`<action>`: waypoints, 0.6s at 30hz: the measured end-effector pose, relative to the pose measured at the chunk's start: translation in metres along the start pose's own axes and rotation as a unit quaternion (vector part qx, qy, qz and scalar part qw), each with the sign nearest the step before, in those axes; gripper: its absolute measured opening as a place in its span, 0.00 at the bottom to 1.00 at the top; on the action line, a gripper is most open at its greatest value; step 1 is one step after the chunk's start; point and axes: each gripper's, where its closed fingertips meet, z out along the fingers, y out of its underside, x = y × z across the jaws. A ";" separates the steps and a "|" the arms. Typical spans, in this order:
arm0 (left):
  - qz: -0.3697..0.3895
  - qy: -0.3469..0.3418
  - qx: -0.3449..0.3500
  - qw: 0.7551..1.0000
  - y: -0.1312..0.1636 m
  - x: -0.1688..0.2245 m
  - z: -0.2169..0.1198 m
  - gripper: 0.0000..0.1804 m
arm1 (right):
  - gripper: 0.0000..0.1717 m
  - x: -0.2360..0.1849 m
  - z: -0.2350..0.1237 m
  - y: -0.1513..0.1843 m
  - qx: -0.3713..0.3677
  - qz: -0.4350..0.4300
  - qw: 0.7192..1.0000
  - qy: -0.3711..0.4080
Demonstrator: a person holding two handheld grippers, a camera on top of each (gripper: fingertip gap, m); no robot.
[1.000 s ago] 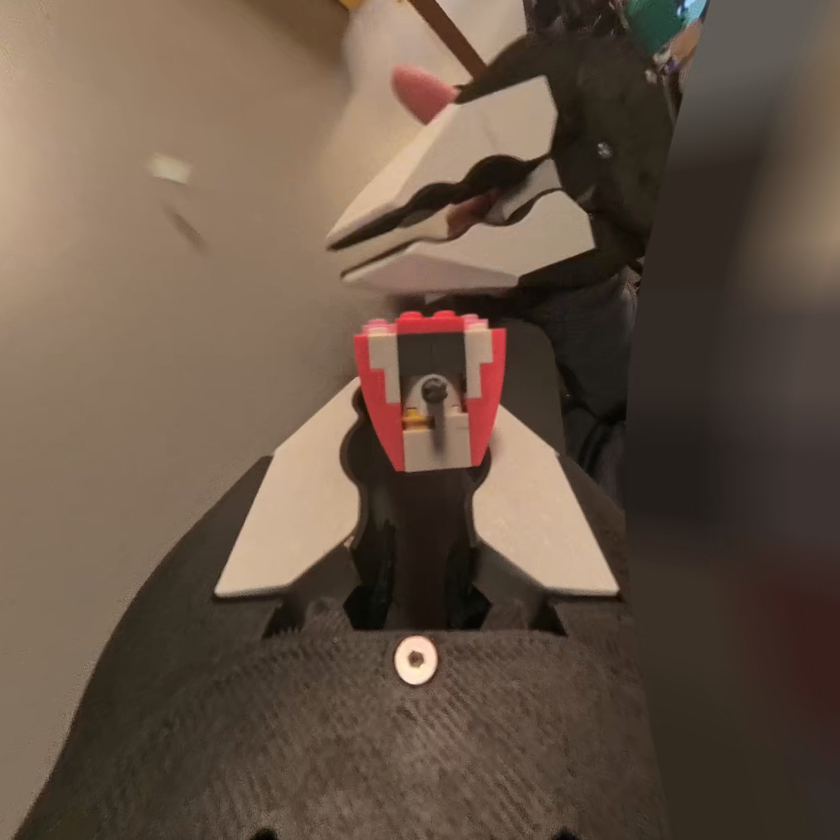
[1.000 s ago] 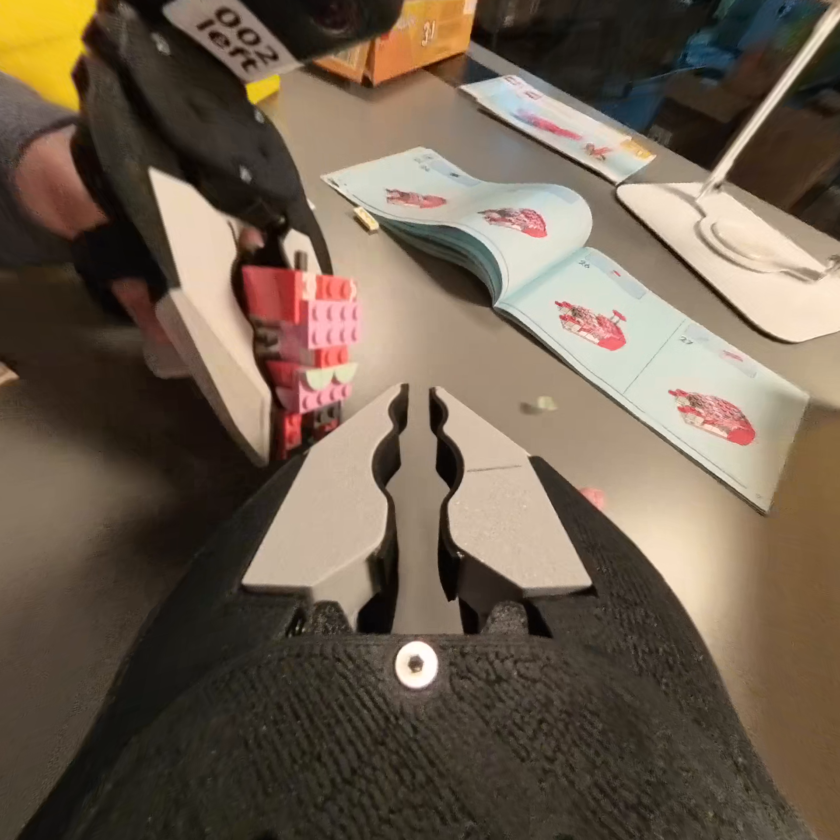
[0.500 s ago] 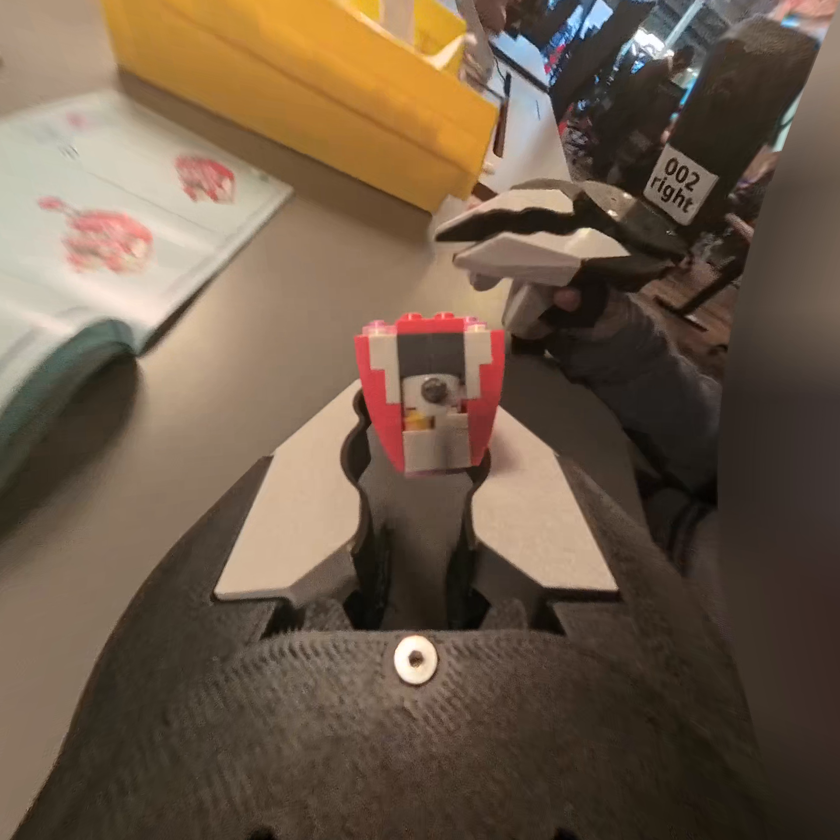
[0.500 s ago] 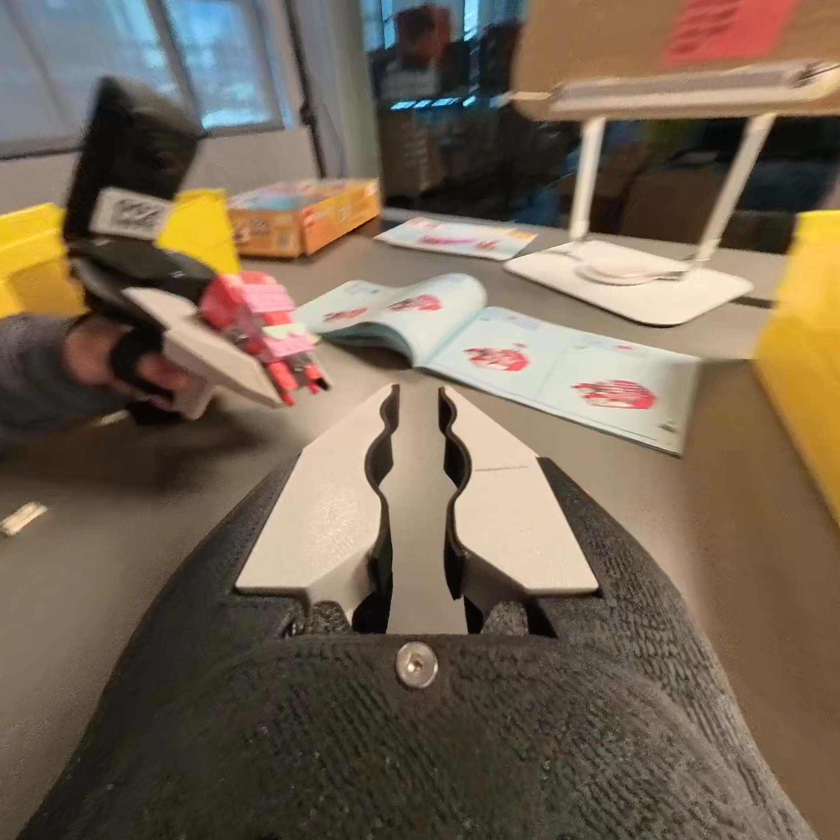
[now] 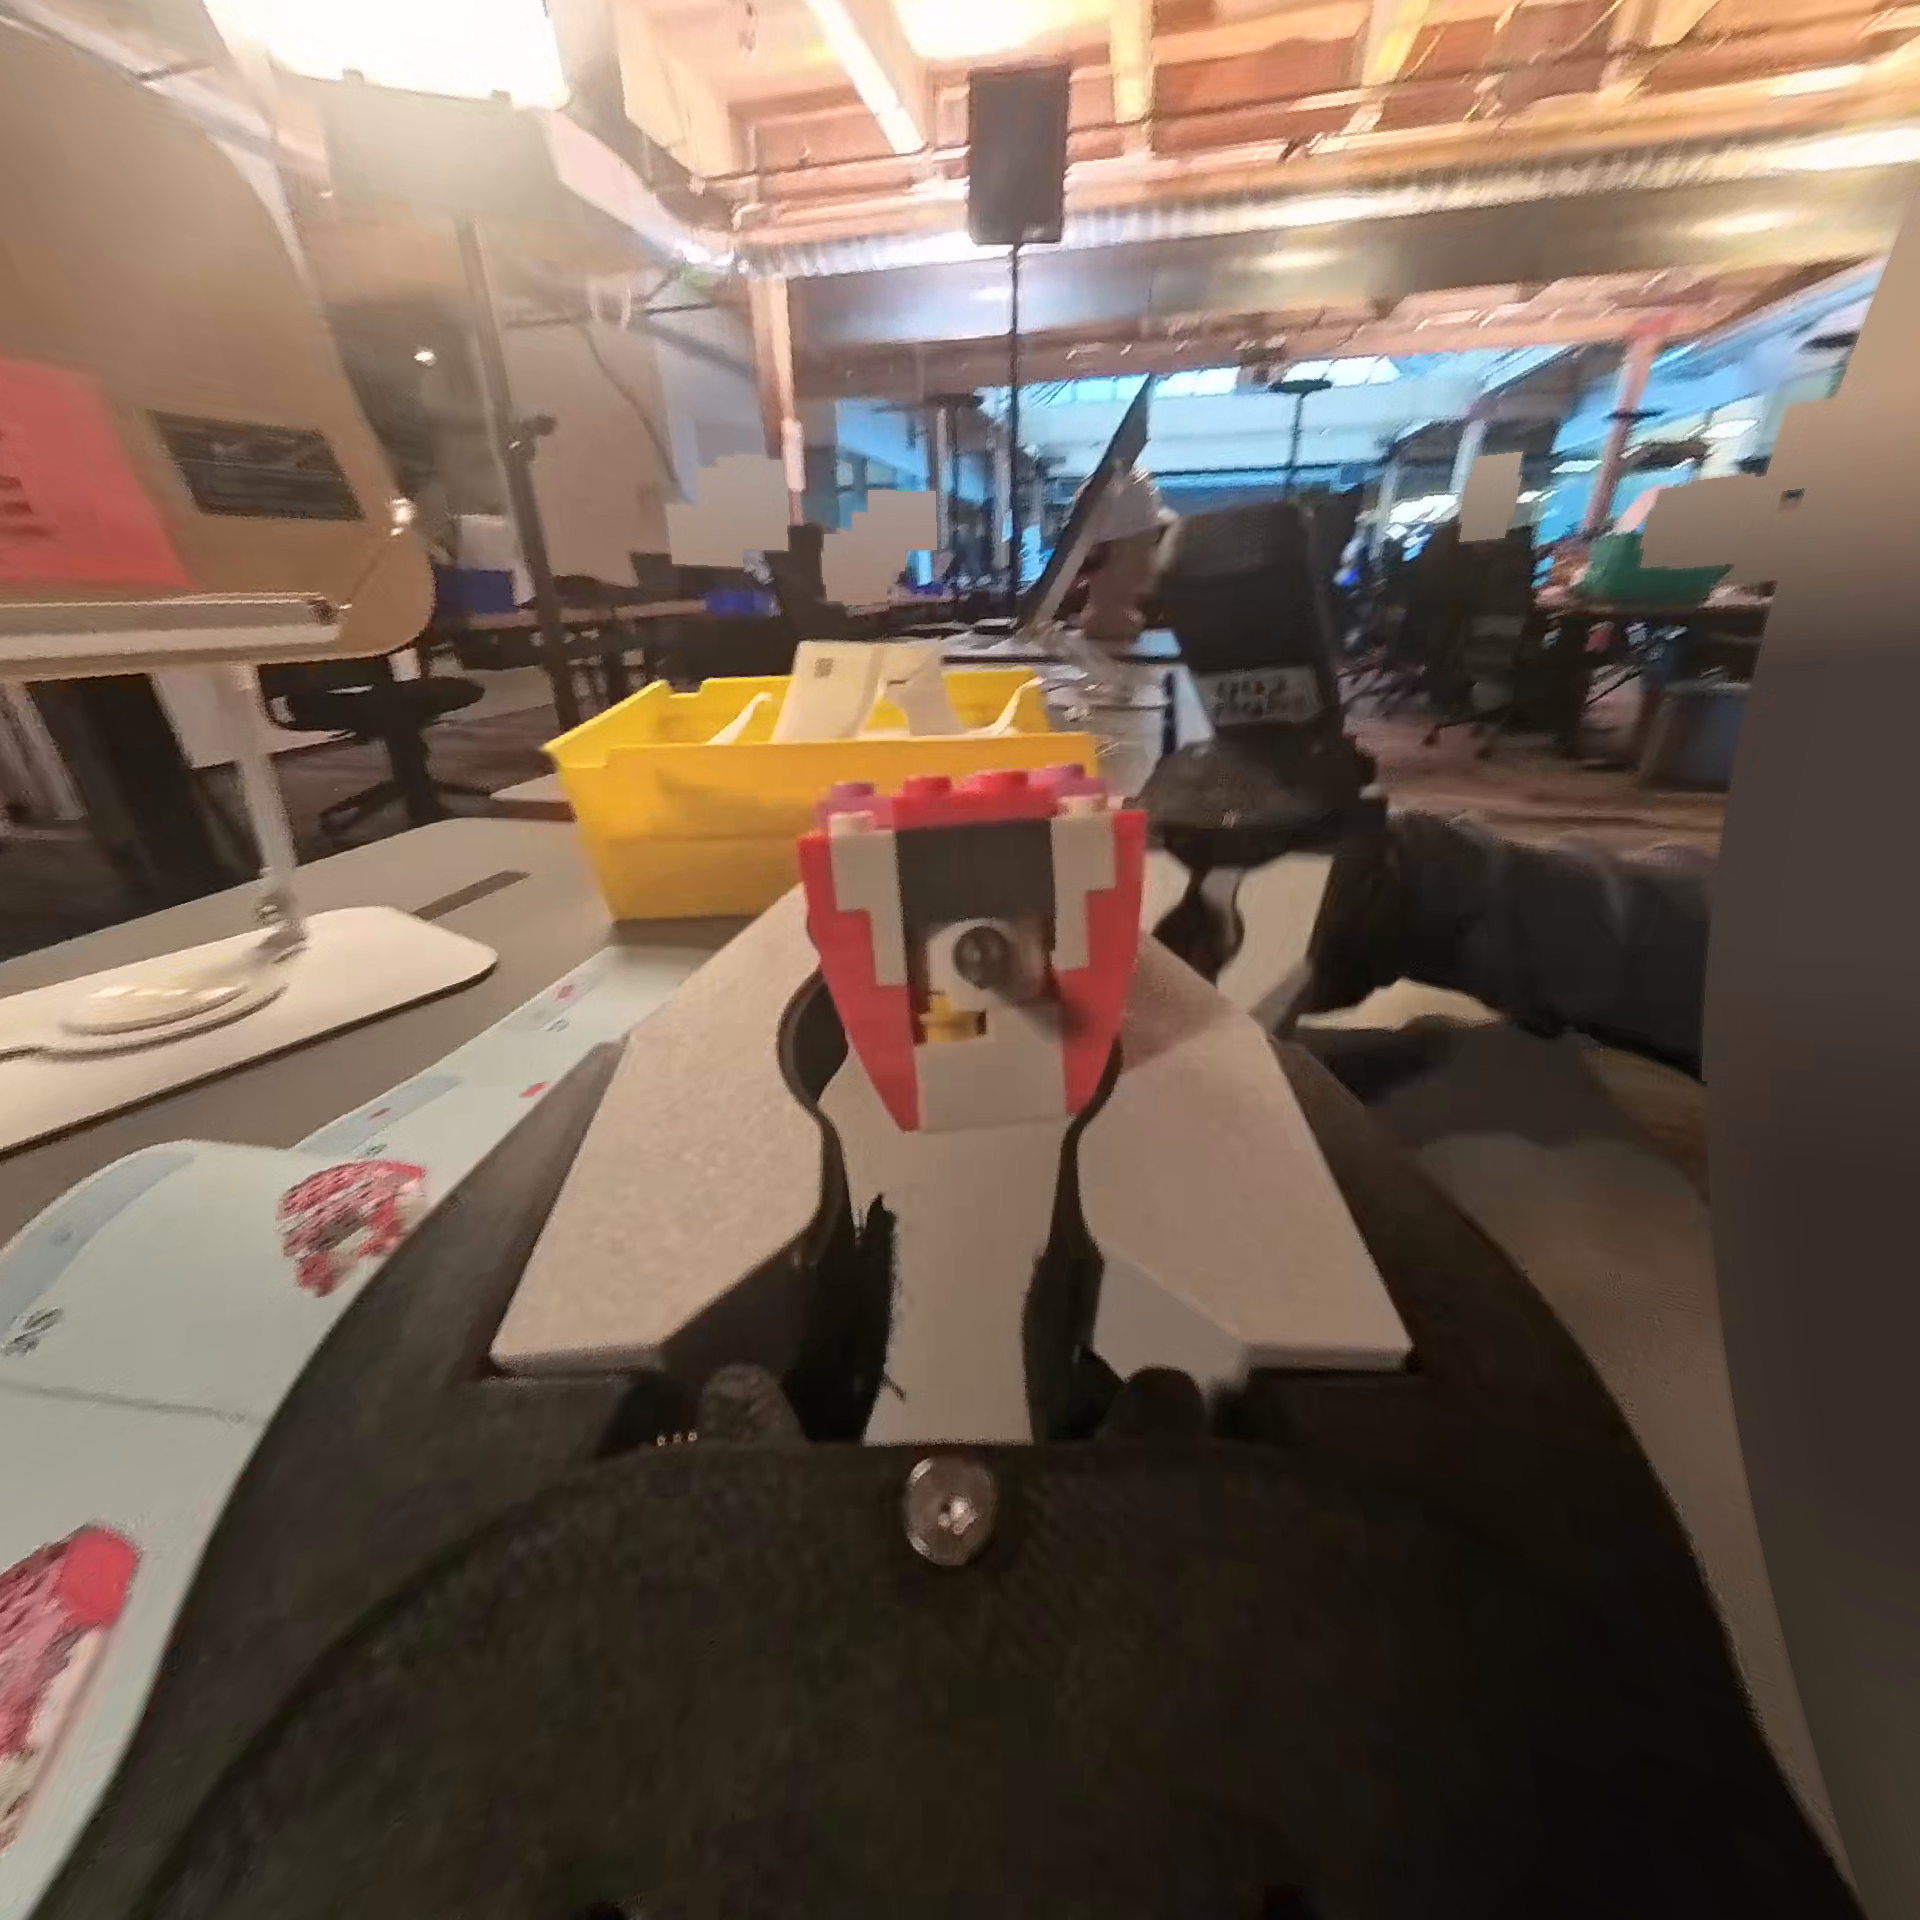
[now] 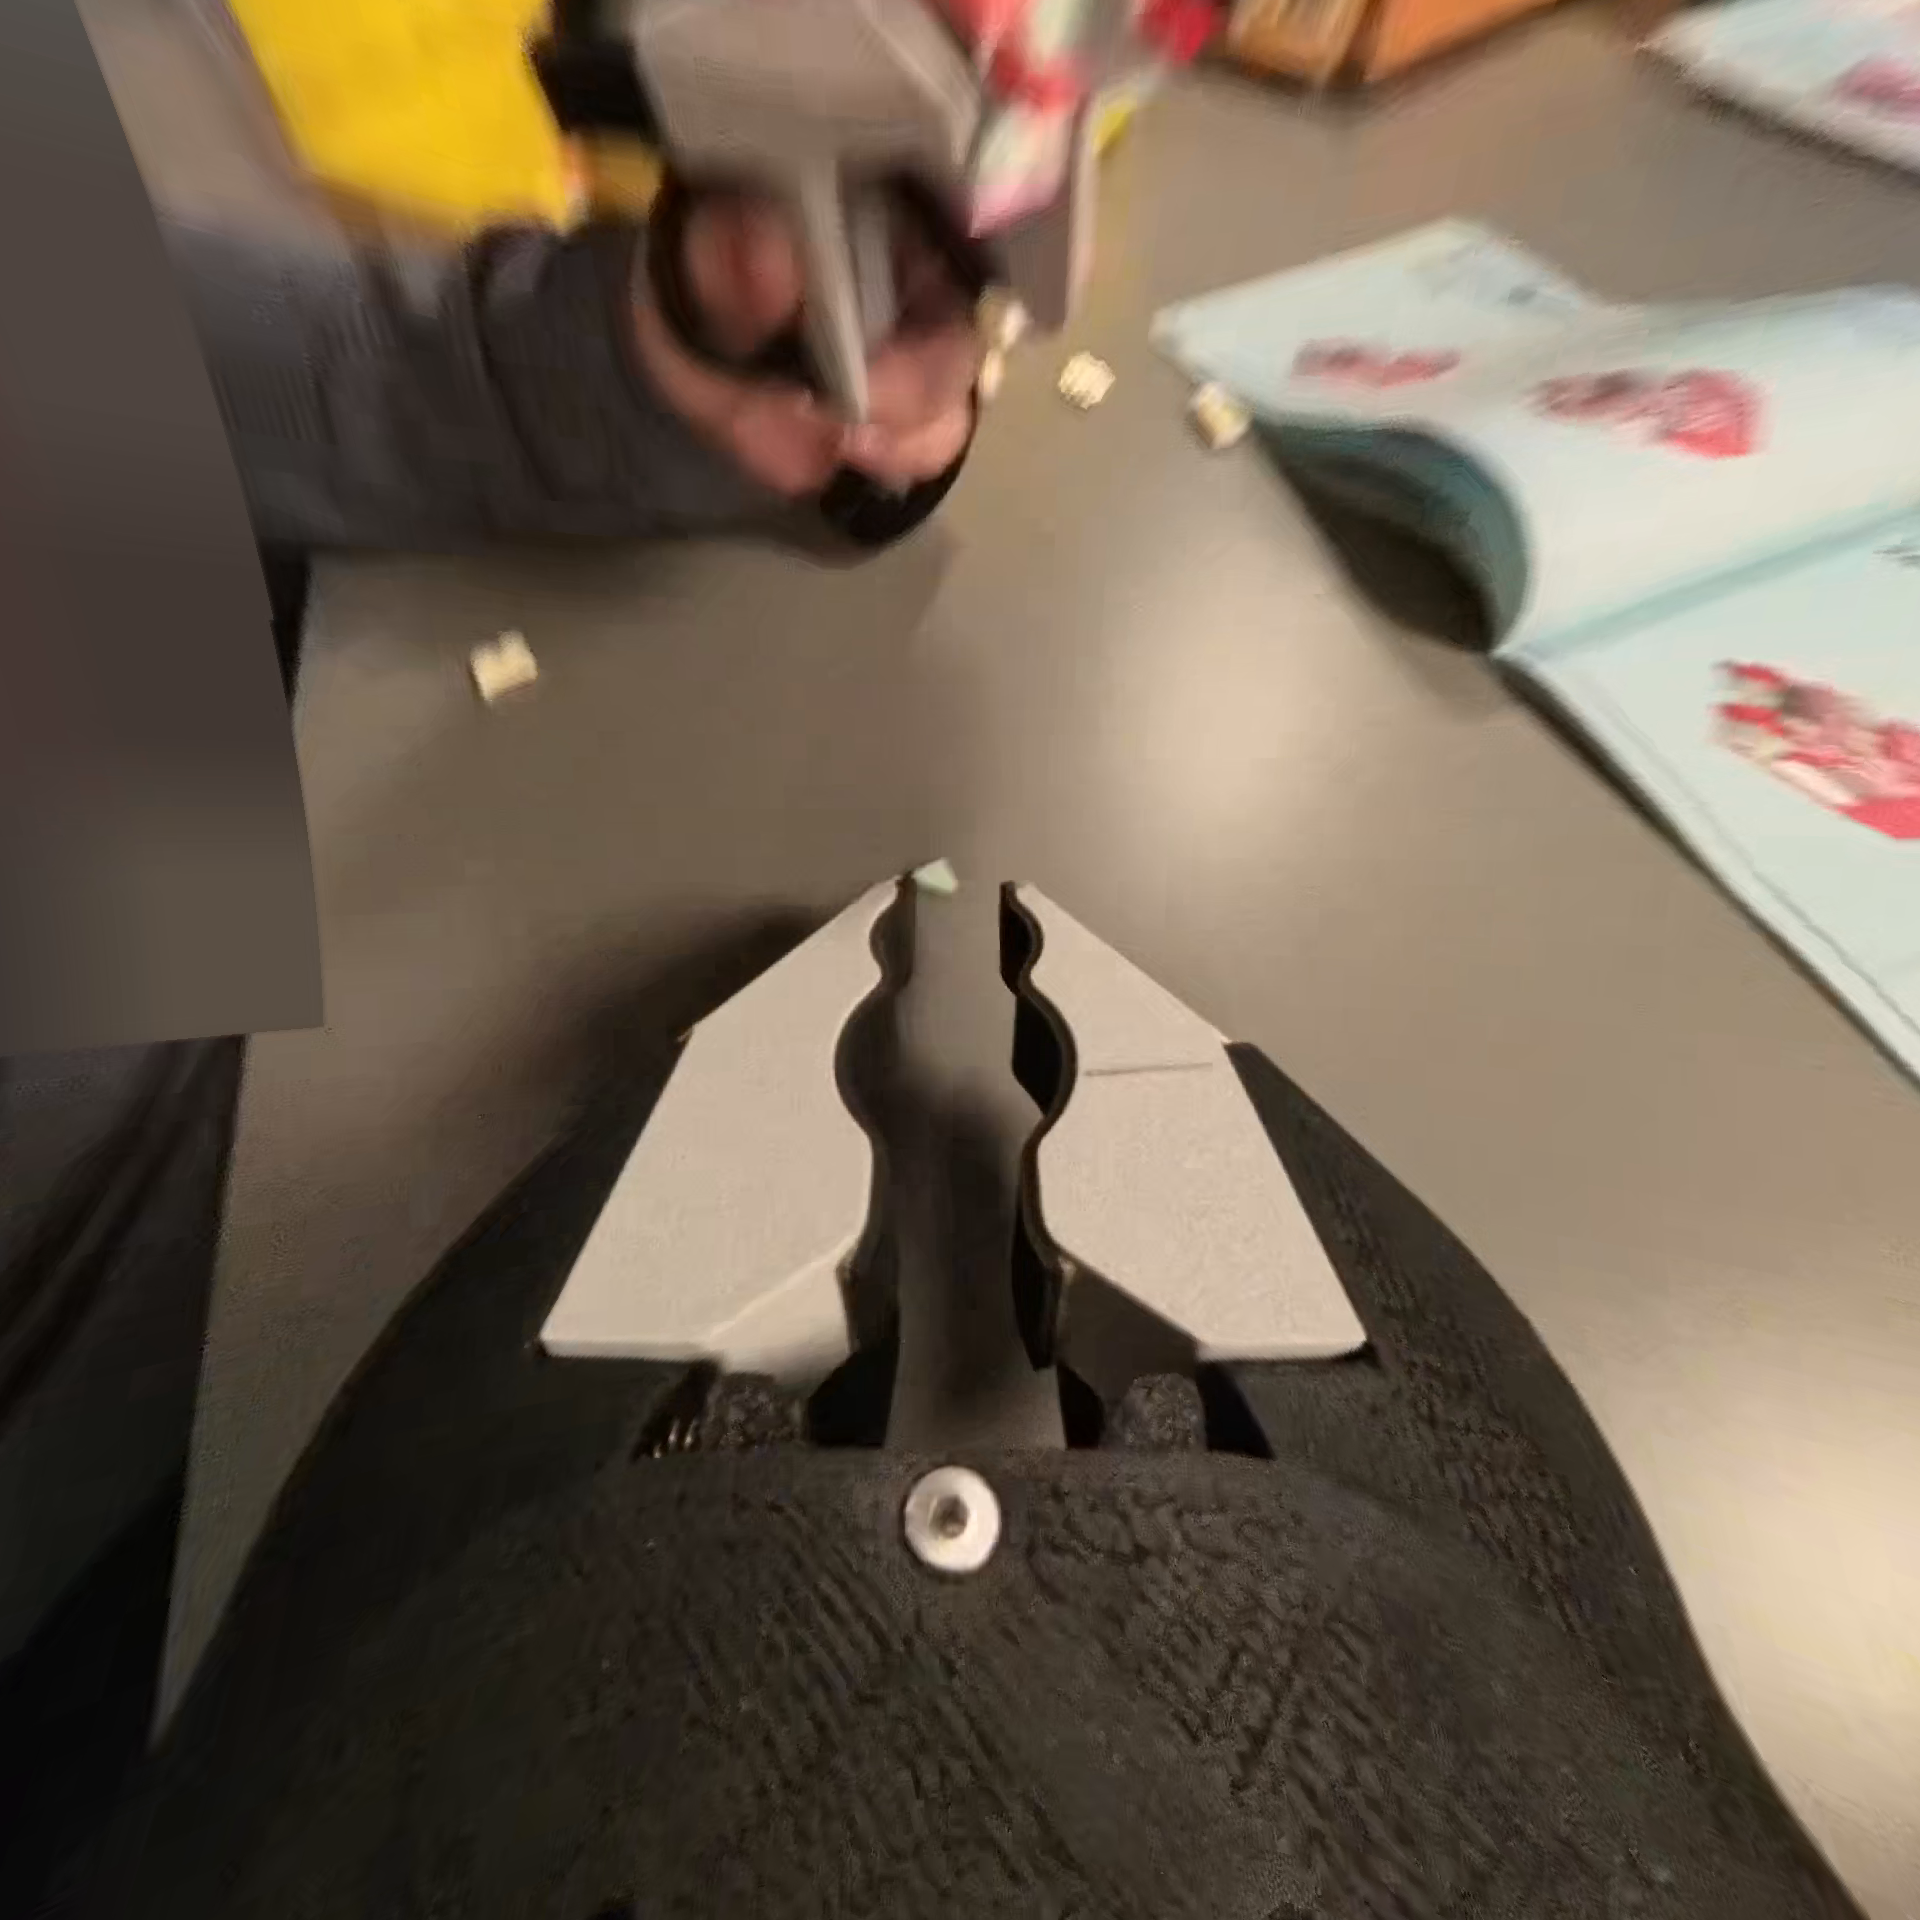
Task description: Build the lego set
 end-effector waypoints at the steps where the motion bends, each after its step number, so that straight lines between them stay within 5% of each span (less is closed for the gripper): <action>1: -0.009 0.013 0.011 1.000 -0.003 0.003 0.000 0.20 | 0.08 -0.005 0.007 0.005 -0.026 -0.017 0.999 -0.004; 18: -0.023 0.062 0.031 0.997 -0.007 0.014 -0.003 0.20 | 0.02 -0.002 0.031 0.014 -0.093 -0.051 0.994 0.012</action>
